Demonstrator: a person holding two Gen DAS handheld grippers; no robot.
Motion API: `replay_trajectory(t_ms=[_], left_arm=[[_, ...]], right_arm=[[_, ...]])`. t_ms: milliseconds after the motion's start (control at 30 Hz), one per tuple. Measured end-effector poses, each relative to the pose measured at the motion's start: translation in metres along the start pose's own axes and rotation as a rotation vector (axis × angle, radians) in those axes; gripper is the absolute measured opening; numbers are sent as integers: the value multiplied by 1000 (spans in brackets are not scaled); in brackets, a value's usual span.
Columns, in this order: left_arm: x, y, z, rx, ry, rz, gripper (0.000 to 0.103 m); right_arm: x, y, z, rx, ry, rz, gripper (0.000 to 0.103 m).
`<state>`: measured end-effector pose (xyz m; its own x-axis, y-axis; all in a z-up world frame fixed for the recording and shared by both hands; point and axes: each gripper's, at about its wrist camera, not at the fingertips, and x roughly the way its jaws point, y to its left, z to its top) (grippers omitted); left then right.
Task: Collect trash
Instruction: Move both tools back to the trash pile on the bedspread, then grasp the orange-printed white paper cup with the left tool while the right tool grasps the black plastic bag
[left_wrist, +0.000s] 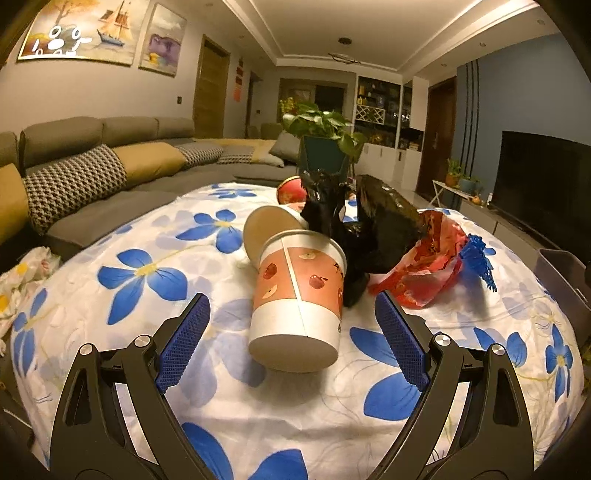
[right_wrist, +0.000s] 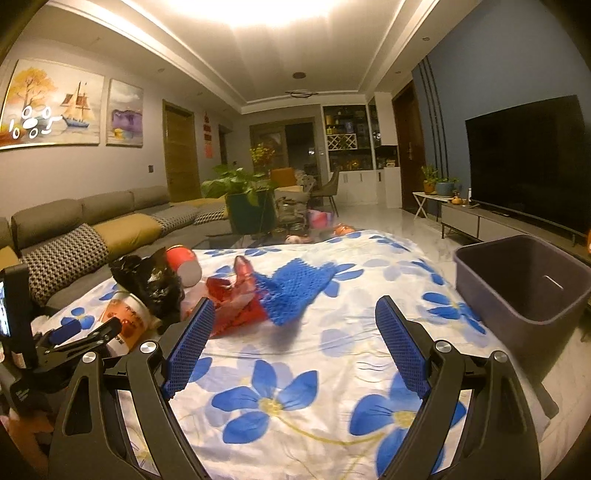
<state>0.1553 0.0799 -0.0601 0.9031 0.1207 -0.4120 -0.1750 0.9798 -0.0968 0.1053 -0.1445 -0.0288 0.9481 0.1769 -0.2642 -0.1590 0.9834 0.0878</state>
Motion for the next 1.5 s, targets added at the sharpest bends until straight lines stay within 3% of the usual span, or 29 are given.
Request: replay_trajectory(t_ms=[200,367,667,933,1033,1167,1200,1500], left_arm=[[11,4,-2,-18,27,-35,80],[18,9,-3,-29,48,-64,57],[-3,21,3,-38,17,-98,56],[-24,50,10,-92,-24,-42,56],[-20,61,10,-110,-11,-20,56],[-18,67,8,-116,-2,-17,56],[-17,68,8,-117,-1,-16,56],[-22,62,7,-119,-5,-26,56]], right_arm=[[20,15,-2,-16,26,26,86],[33,31,-4,-34,37,57,86],[61,77,-4,-52,75,182,85],[98,121,2,-80,120,286,63],[115,131,0,-76,165,310,44],[121,138,-2,-94,192,340,8],[119,138,-2,-97,187,343,4],[65,123,4,-132,85,352,1]])
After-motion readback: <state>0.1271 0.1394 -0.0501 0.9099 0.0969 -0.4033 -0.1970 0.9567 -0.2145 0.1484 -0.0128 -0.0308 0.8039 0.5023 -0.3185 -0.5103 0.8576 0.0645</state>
